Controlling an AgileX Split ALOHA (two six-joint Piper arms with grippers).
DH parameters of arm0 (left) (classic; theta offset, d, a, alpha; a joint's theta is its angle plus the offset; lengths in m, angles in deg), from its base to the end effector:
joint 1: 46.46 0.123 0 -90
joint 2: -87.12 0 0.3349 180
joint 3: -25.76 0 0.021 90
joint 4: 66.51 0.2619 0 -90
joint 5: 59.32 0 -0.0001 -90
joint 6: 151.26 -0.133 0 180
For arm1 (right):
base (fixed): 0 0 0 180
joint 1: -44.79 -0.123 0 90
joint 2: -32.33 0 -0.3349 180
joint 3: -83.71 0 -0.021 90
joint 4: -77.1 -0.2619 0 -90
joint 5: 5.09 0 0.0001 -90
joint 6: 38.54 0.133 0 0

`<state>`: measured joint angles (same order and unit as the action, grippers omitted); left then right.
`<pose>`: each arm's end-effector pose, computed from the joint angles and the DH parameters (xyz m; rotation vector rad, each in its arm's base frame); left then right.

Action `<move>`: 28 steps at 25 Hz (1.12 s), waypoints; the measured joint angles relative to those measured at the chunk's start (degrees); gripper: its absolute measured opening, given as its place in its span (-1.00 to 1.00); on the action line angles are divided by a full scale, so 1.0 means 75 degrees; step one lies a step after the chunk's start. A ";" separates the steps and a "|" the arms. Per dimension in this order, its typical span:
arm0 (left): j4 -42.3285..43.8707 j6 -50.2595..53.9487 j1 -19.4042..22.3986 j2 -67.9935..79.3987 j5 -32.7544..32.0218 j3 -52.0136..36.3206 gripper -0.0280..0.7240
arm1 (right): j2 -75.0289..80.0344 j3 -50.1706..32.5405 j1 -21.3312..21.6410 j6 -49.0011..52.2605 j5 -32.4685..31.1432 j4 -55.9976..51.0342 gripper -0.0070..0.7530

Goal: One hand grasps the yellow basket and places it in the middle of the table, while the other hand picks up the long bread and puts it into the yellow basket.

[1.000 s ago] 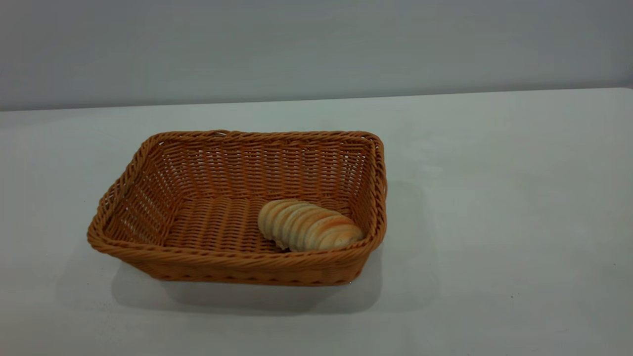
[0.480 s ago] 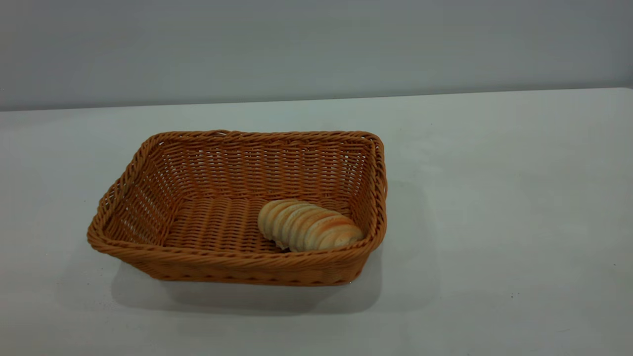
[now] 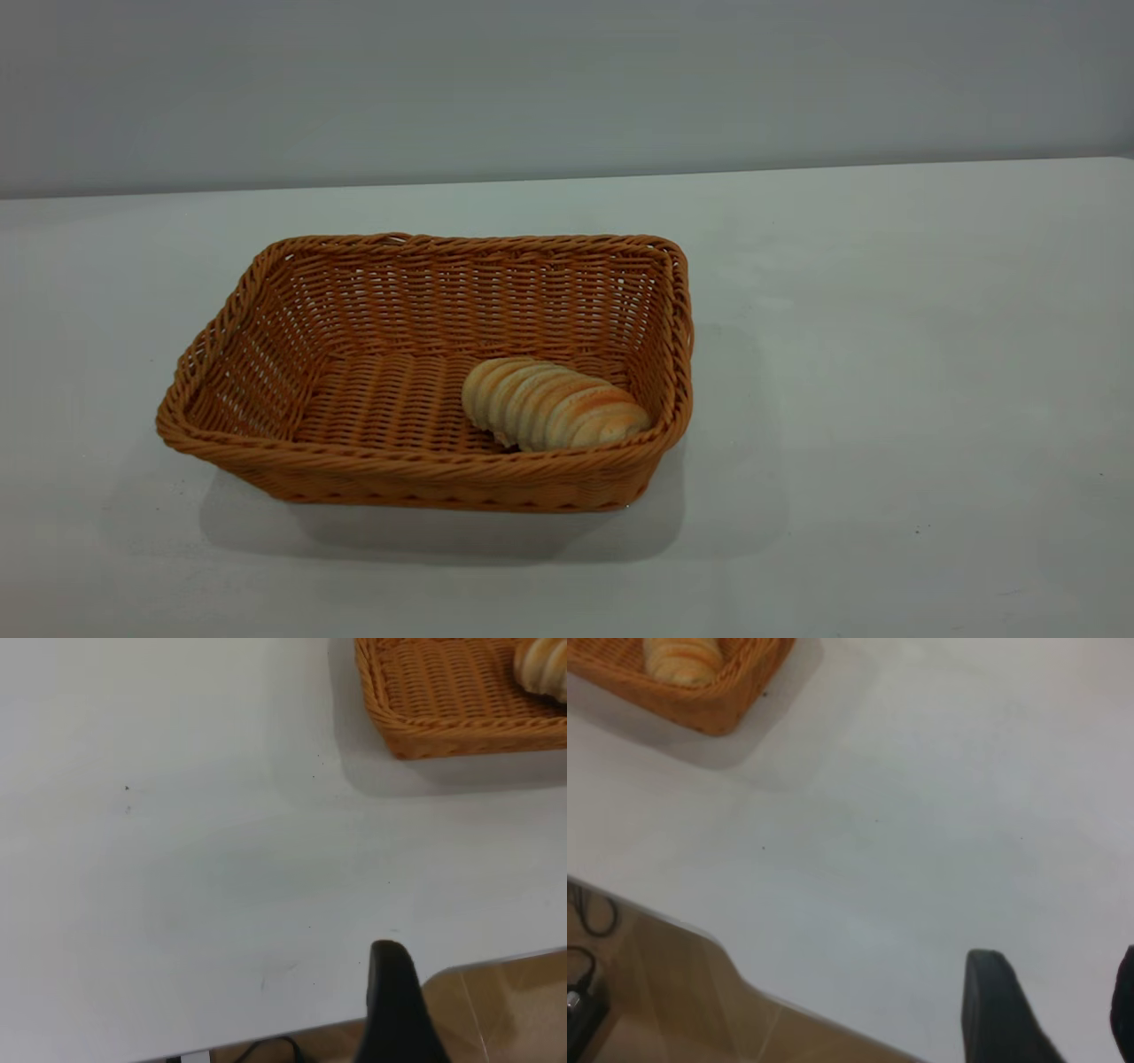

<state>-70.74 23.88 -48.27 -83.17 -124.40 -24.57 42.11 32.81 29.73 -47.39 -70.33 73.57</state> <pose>-0.0054 -0.0087 0.2522 0.1309 2.1778 -0.0605 -0.0062 0.0060 0.2485 -0.4585 2.1509 0.1367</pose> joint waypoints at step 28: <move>-0.0018 0.0000 0.0452 -0.0583 -0.0016 0.0000 0.49 | -0.0546 0.0000 0.2409 0.0000 0.0007 -0.0035 -0.08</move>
